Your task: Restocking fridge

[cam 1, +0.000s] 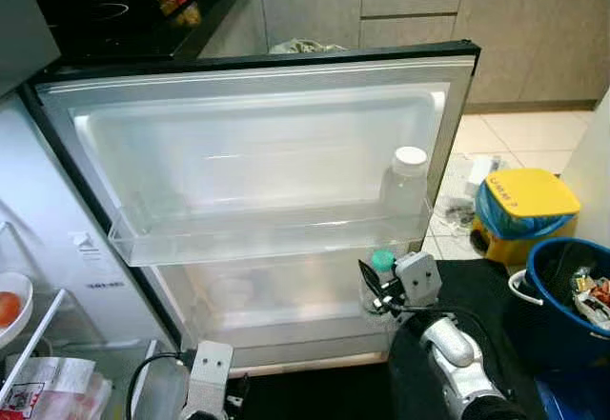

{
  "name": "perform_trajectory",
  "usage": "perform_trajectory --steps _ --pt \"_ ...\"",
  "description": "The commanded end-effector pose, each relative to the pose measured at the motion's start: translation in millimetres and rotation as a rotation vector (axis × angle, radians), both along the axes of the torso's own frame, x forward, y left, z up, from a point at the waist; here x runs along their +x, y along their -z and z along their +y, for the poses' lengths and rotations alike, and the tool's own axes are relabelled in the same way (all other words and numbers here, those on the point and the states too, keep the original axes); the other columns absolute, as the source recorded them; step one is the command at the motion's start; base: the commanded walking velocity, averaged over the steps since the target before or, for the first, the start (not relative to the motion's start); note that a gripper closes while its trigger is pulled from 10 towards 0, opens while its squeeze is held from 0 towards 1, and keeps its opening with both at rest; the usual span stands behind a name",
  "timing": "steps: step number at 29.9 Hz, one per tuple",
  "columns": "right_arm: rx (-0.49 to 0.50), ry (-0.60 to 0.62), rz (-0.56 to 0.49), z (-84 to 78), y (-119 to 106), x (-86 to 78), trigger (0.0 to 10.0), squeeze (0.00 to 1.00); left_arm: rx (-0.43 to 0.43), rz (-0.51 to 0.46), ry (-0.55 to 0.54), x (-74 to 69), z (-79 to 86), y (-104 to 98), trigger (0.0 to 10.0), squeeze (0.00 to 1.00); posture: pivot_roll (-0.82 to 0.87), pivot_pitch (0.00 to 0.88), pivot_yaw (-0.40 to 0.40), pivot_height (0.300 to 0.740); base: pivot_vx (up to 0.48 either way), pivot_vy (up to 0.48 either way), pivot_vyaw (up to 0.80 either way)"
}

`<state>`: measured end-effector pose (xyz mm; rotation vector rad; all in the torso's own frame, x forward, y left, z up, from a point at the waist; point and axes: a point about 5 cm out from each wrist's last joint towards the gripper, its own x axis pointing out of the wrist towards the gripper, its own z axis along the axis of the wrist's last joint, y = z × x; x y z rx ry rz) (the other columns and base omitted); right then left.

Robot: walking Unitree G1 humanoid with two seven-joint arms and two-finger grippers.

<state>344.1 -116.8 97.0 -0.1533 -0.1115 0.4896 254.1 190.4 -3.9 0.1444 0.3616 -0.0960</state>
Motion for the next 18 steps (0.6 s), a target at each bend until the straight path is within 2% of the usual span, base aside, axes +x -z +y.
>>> perform_trajectory --steps 1,7,13,18 --pt "-0.008 -0.002 0.004 3.7 5.8 -3.7 10.0 0.00 0.019 0.011 -0.004 -6.1 9.9 1.3 10.0 0.00 0.11 0.240 0.015 0.585 0.000 0.000 0.00" --pt "-0.019 0.007 0.020 9.1 11.7 -6.2 10.0 0.00 0.014 -0.064 -0.007 -5.6 14.6 -12.1 10.0 0.00 0.13 0.265 0.024 0.585 0.000 0.000 0.00" --pt "-0.041 0.054 0.039 9.2 18.4 -7.8 10.0 0.00 -0.025 -0.182 -0.025 -6.1 16.7 -32.9 10.0 0.00 0.17 0.294 0.027 0.585 0.000 0.000 0.00" --pt "-0.049 0.077 0.055 8.4 20.5 -7.2 10.0 0.00 -0.037 -0.209 -0.022 -7.6 14.6 -38.6 10.0 0.00 0.18 0.300 0.028 0.585 0.000 0.000 0.00"
